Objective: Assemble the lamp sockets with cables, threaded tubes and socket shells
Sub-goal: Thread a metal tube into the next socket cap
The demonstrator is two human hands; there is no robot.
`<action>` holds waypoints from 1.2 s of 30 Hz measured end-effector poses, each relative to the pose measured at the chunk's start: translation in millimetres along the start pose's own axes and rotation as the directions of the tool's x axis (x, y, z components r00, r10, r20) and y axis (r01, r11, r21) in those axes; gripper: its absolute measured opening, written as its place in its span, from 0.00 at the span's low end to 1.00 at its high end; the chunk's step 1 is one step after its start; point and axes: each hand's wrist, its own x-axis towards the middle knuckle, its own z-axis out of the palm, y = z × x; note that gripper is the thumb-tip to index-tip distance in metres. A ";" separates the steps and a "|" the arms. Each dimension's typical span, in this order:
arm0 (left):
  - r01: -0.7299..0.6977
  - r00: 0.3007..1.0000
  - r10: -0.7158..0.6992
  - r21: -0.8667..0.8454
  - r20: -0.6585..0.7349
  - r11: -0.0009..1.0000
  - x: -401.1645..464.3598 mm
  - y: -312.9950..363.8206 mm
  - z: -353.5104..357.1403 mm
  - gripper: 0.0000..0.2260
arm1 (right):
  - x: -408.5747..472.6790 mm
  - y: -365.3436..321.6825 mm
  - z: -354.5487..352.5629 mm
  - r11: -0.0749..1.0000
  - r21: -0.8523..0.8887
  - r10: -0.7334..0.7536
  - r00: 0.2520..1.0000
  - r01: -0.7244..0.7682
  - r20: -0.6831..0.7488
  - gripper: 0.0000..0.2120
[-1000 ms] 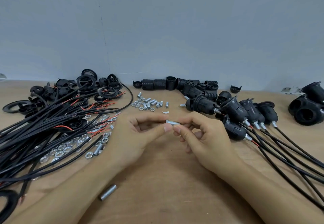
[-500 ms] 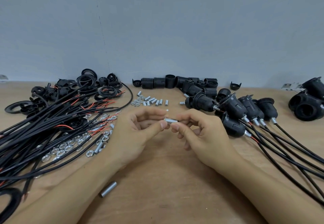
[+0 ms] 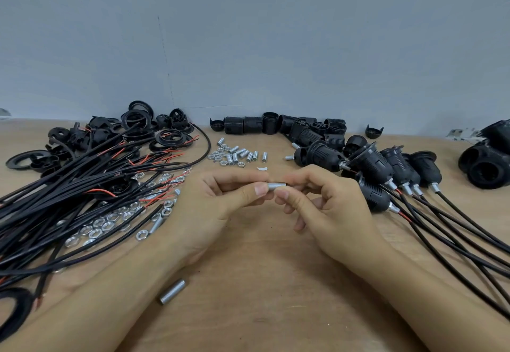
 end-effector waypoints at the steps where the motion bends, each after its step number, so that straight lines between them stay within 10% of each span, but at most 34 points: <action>1: 0.021 1.000 -0.021 -0.003 0.000 1.000 0.0 0.2 0.3 0.11 | -0.1 -0.5 -0.4 1.000 -0.007 -0.004 1.000 0.004 0.006 0.10; 36: 0.075 0.997 -0.075 -0.020 -0.002 0.997 -1.1 -0.6 4.3 0.16 | 0.4 -0.5 -0.7 0.994 -0.090 -0.067 0.997 0.064 -0.031 0.02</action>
